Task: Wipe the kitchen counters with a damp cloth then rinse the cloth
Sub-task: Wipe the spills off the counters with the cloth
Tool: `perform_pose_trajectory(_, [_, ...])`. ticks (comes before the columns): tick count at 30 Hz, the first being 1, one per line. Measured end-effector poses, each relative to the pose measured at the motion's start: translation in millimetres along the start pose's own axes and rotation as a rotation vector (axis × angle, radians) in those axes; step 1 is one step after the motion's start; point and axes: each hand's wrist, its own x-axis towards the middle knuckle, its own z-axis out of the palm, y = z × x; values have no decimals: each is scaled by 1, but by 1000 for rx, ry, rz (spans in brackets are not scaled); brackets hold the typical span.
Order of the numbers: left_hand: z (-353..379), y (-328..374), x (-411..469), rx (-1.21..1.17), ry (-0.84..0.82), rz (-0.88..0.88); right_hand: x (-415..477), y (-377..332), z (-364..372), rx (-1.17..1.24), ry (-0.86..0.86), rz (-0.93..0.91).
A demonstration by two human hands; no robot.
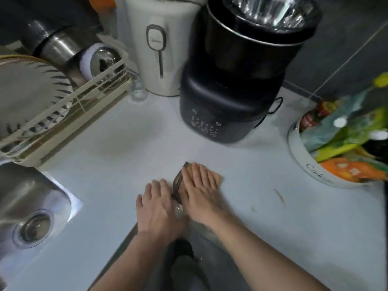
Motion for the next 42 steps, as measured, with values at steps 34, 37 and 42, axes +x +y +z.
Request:
perform_pose_trajectory(34, [-69,-155,69,-104,116,-200,227,-188,-26,-135,-31,-353])
perform_pose_trajectory(37, [-59,-164,52,-144,275,-107,203,-235,-7,-159,-90,-627])
perform_pose_trajectory(42, [-31,-165,17,-117,323,-4,184,-188,-12,-183,-36,-796])
